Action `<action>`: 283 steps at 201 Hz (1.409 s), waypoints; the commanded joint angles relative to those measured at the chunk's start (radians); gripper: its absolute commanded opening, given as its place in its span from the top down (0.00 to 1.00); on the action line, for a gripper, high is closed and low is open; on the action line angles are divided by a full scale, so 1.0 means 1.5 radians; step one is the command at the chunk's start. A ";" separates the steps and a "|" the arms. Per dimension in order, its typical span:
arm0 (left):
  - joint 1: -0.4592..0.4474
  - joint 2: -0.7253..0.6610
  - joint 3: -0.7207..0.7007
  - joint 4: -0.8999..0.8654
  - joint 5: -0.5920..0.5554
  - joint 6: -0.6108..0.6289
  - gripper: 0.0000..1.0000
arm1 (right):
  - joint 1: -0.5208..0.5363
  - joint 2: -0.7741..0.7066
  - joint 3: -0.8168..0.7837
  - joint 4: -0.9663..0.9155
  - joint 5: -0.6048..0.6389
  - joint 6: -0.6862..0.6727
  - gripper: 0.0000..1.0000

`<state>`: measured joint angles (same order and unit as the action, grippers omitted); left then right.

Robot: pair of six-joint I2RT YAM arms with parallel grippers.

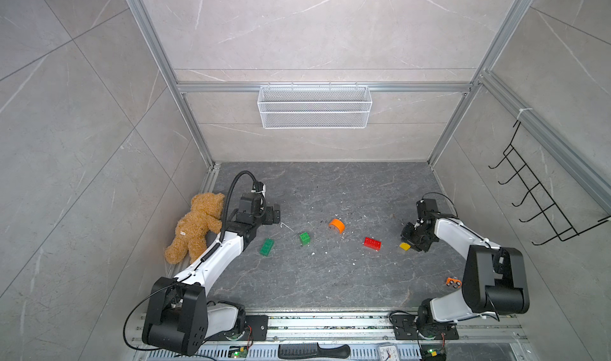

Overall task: Assemble an ice cream with lego
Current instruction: Pick up the lego brick from the center of the board, then place the lego brick at the center of the board.

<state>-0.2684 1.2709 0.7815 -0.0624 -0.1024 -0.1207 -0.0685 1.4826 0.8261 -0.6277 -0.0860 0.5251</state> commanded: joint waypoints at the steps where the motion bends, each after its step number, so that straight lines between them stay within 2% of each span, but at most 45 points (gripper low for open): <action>1: -0.005 -0.020 0.017 -0.001 -0.005 -0.003 0.00 | 0.046 -0.030 -0.029 -0.076 -0.006 0.020 0.93; 94: -0.011 -0.054 0.016 -0.019 -0.021 -0.007 0.00 | 0.301 -0.127 -0.085 -0.102 0.057 0.143 0.94; 115: -0.012 -0.062 0.012 -0.019 -0.022 -0.009 0.00 | 0.375 -0.111 -0.073 -0.068 0.070 0.172 0.94; 146: -0.013 -0.071 0.006 -0.023 -0.022 -0.024 0.00 | 0.481 -0.030 0.001 -0.034 0.105 0.200 0.94; 189: -0.013 -0.099 -0.014 -0.035 -0.031 -0.041 0.00 | 0.549 0.070 0.091 -0.015 0.128 0.197 0.94; 233: -0.013 -0.125 -0.036 -0.046 -0.030 -0.069 0.00 | 0.582 0.128 0.133 0.013 0.115 0.199 0.93; 283: -0.014 -0.128 -0.048 -0.044 -0.036 -0.082 0.00 | 0.602 0.178 0.187 -0.026 0.134 0.224 0.92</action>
<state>-0.2821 1.0973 0.7105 -0.1326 -0.1329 -0.2188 0.8253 1.7088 1.0615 -0.6243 0.0834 0.8207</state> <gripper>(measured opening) 0.997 0.338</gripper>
